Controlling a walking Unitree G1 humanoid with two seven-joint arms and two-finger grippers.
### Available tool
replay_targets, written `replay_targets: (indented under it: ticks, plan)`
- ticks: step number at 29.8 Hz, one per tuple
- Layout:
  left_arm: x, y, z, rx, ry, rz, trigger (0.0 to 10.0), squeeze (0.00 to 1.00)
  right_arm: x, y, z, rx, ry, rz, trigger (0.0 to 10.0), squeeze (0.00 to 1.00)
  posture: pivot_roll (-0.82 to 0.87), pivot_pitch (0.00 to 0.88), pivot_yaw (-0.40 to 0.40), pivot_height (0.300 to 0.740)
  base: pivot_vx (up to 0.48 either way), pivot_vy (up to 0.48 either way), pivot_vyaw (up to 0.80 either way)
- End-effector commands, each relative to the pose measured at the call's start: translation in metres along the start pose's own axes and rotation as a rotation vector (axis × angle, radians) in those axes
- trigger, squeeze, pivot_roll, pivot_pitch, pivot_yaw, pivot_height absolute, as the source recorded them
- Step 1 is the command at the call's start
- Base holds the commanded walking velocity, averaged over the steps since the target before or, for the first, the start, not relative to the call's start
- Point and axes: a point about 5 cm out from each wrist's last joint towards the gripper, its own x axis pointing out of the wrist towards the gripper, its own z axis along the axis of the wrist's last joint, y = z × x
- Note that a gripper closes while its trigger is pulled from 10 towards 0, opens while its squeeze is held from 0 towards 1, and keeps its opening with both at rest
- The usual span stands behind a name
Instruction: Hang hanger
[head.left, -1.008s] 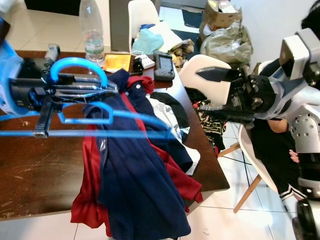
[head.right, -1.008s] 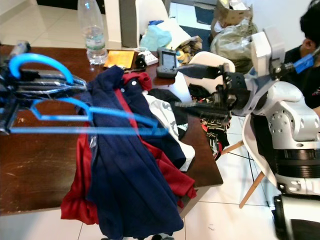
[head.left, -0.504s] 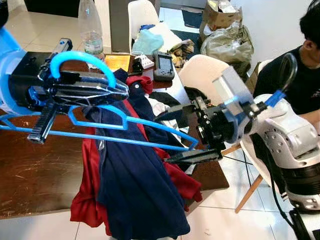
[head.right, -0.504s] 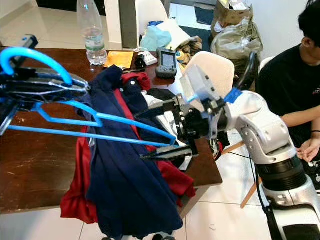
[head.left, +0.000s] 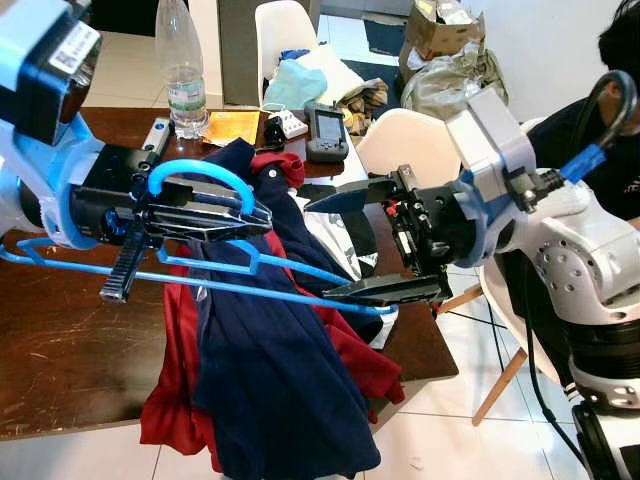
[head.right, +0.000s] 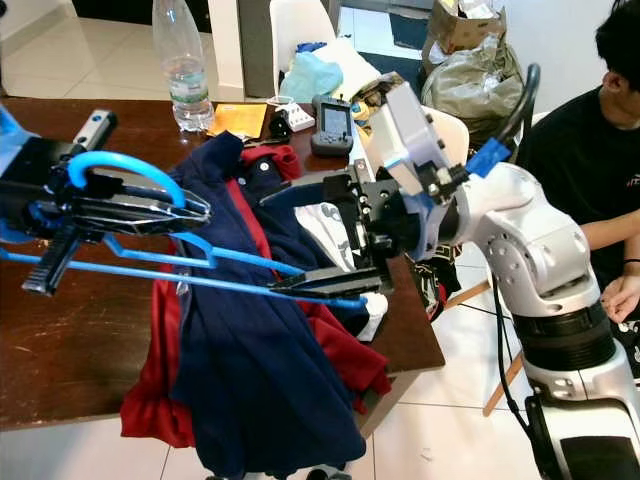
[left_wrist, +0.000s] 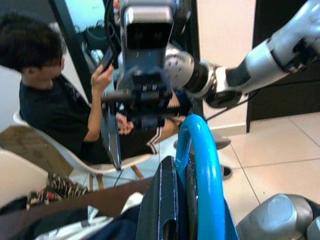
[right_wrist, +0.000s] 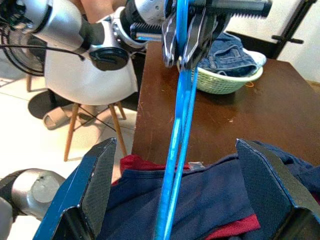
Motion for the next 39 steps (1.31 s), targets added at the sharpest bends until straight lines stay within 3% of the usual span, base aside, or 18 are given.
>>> replay_targets:
  ticks: [1,4,6,8,9,27,28,30,31,39]
  plan:
    - [0.002,0.0,-0.005,0.003,0.022,0.001,10.0,0.0,0.005,-0.001,0.003,-0.028,0.04,-0.011,10.0,0.0,0.18,0.107,-0.079,0.74,0.0,0.0,0.0]
    - [0.002,0.0,-0.005,0.003,0.022,0.001,10.0,0.0,0.005,-0.001,0.003,-0.028,0.04,-0.011,10.0,0.0,0.18,0.107,-0.079,0.74,0.0,0.0,0.0]
    - [0.003,0.005,-0.009,0.024,0.029,0.045,10.0,0.0,0.034,0.006,-0.003,0.001,0.04,-0.013,10.0,0.0,0.17,0.108,-0.073,0.74,0.0,0.0,0.0]
    - [0.003,0.005,-0.009,0.024,0.029,0.045,10.0,0.0,0.034,0.006,-0.003,0.001,0.04,-0.013,10.0,0.0,0.17,0.108,-0.073,0.74,0.0,0.0,0.0]
    - [0.004,0.007,-0.01,0.028,0.021,0.053,10.0,0.0,0.046,0.01,-0.005,0.015,0.04,-0.009,10.0,0.0,0.17,0.108,-0.073,0.74,0.0,0.0,0.0]
    - [0.006,0.008,-0.02,0.044,-0.005,0.056,10.0,0.0,0.074,0.0,-0.021,0.142,0.068,-0.134,10.0,0.0,0.16,0.106,-0.07,0.74,0.0,0.0,0.0]
    - [0.009,0.008,-0.02,0.047,-0.008,0.054,10.0,0.0,0.076,-0.002,-0.025,0.158,0.079,-0.161,0.6,0.0,0.16,0.106,-0.07,0.74,0.0,0.0,0.0]
    - [0.009,0.008,-0.02,0.047,-0.008,0.054,10.0,0.0,0.076,-0.002,-0.025,0.158,0.079,-0.161,0.6,0.0,0.16,0.106,-0.07,0.74,0.0,0.0,0.0]
    - [0.012,0.008,-0.02,0.051,-0.009,0.052,10.0,0.0,0.079,-0.003,-0.029,0.165,0.096,-0.178,0.0,0.0,0.16,0.106,-0.07,0.74,0.0,0.0,0.0]
    - [0.017,0.008,-0.015,0.065,-0.026,0.055,10.0,0.0,0.085,0.001,-0.033,0.185,0.125,-0.2,0.0,0.0,0.16,0.107,-0.07,0.74,0.0,0.0,0.0]
